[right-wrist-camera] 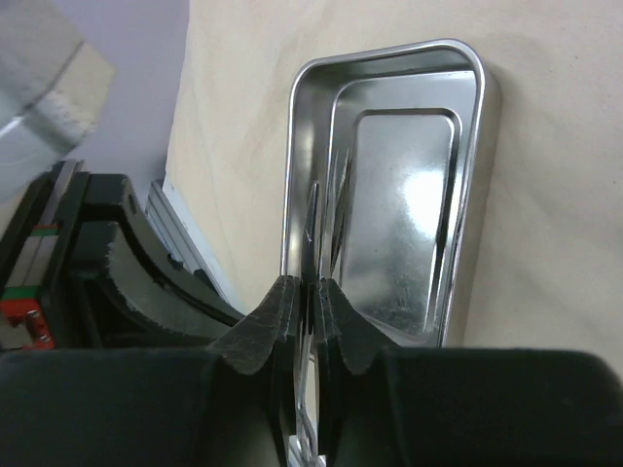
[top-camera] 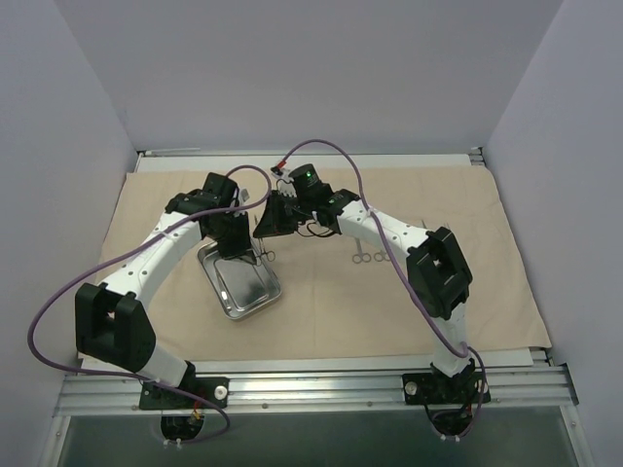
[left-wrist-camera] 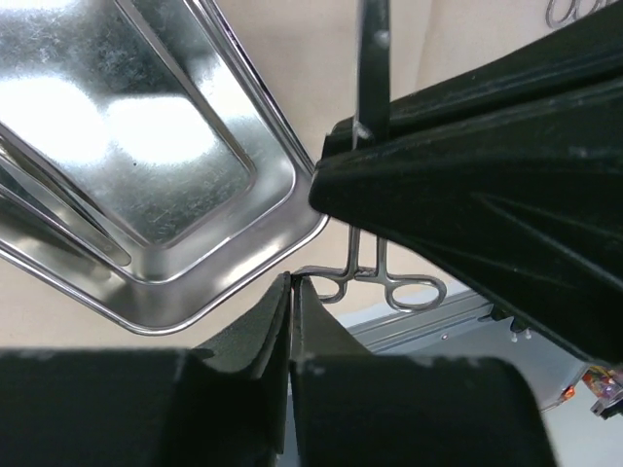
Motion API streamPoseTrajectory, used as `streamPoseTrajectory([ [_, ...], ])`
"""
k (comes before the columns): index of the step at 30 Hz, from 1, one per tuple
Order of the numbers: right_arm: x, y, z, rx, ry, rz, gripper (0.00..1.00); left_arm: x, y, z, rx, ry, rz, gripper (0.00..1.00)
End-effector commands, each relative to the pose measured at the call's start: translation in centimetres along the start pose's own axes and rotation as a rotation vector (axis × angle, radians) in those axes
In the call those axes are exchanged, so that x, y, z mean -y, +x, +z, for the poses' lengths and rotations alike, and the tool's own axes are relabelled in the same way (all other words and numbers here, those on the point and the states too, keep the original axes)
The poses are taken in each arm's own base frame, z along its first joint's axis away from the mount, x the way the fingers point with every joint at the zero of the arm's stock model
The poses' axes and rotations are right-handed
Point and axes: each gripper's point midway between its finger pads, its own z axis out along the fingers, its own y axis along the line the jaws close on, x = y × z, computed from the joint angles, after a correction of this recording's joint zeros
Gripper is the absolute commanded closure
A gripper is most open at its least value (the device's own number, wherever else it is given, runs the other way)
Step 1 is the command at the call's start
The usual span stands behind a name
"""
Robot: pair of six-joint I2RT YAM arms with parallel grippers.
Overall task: Open and lay out the surgical kit
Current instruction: Place the medical item in the surgical kit.
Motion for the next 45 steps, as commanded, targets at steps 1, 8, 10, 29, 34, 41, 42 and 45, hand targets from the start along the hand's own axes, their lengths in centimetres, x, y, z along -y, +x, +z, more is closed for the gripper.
streamPoseTrajectory([
  [1,-1.2,-0.6,-0.4,0.017,-0.03,-0.043,1.0,1.1,-1.3,-1.2,0.065,0.063,0.02,0.91],
  [8,3.3,-0.2,-2.7,0.005,0.074,-0.046,1.0,-1.6,-2.0,-1.5,0.074,0.035,-0.023,0.56],
  [10,6.1,0.0,-3.9,0.004,0.119,-0.025,1.0,-2.4,-2.2,-1.8,0.082,0.029,-0.022,0.56],
  [29,20.2,0.5,-9.5,-0.01,0.243,0.125,1.0,-4.9,-3.5,-0.6,0.044,0.051,-0.087,0.56],
  [34,21.3,0.6,-9.0,-0.017,0.236,0.142,1.0,-4.9,-3.8,-0.3,0.035,0.053,-0.087,0.56],
  [41,22.7,0.4,-8.3,0.003,0.222,0.186,1.0,-5.1,-4.2,0.3,0.017,0.05,-0.09,0.56],
  [42,22.8,0.4,-8.3,0.004,0.222,0.188,1.0,-5.1,-4.3,0.4,0.017,0.05,-0.089,0.56],
  [45,23.3,0.3,-8.2,0.001,0.233,0.194,0.98,-5.2,-4.4,0.7,0.005,0.048,-0.091,0.56],
])
